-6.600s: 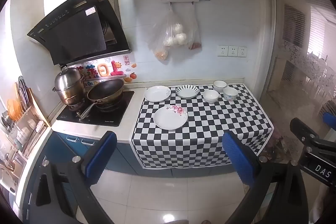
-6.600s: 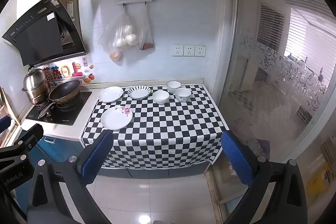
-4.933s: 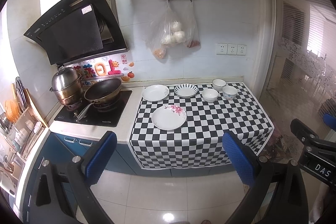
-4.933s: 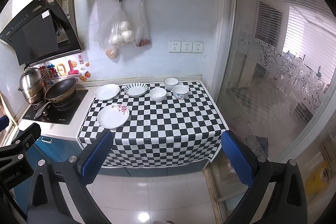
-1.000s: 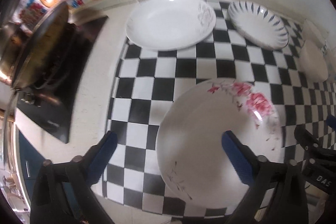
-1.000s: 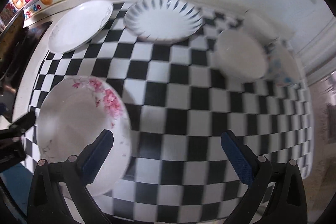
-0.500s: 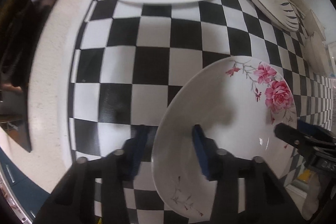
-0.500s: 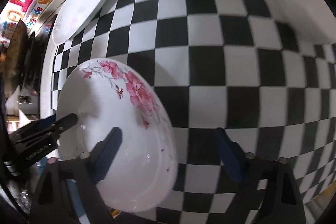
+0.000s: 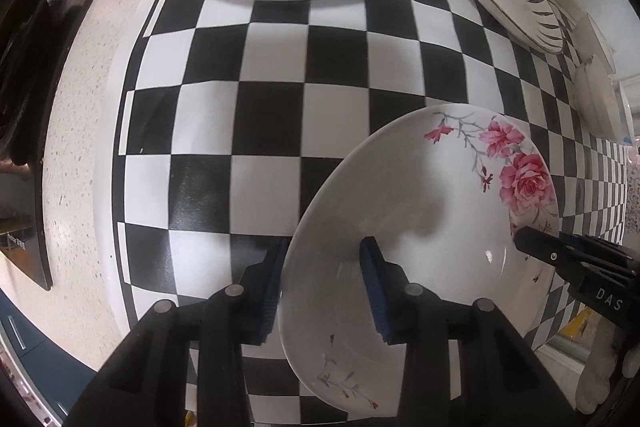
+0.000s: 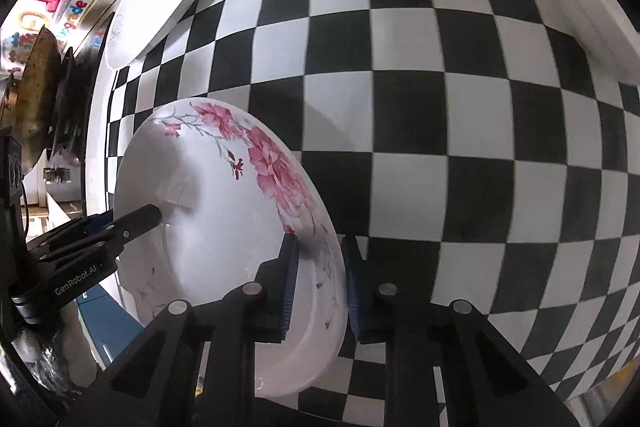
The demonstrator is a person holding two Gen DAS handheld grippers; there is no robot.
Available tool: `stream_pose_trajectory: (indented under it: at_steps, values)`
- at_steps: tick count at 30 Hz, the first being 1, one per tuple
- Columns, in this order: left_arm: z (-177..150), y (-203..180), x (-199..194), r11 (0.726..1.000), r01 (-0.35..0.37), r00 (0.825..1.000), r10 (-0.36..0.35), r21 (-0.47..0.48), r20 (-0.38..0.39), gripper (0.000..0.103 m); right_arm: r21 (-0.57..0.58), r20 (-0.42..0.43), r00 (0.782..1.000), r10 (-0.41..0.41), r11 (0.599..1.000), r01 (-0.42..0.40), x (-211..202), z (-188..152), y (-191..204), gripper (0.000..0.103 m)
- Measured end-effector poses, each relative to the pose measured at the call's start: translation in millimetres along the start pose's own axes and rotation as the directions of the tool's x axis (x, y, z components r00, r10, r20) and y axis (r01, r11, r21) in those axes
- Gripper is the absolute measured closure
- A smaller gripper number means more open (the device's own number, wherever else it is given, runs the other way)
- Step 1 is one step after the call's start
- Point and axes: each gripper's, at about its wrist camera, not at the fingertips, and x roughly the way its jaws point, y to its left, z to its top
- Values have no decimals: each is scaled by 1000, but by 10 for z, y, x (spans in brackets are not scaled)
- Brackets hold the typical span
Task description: Organize plates and bowls
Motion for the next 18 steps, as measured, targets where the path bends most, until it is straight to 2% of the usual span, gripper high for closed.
stream_pose_trajectory:
  at_steps: [9,14,18]
  values:
    - [225,-573,-71,996,17,999,-20,89,31,68,75,75,997,-7,997,2,-457,-69,-368,79]
    - [325,-1039,8,987,26,999,-31,160,28,68,136,108,994,-31,991,16,-711,-121,-727,79]
    - [352,-1416,169,979,20,1000,-22,203,9,68,180,106,993,-46,983,26,-741,-167,-1061,80]
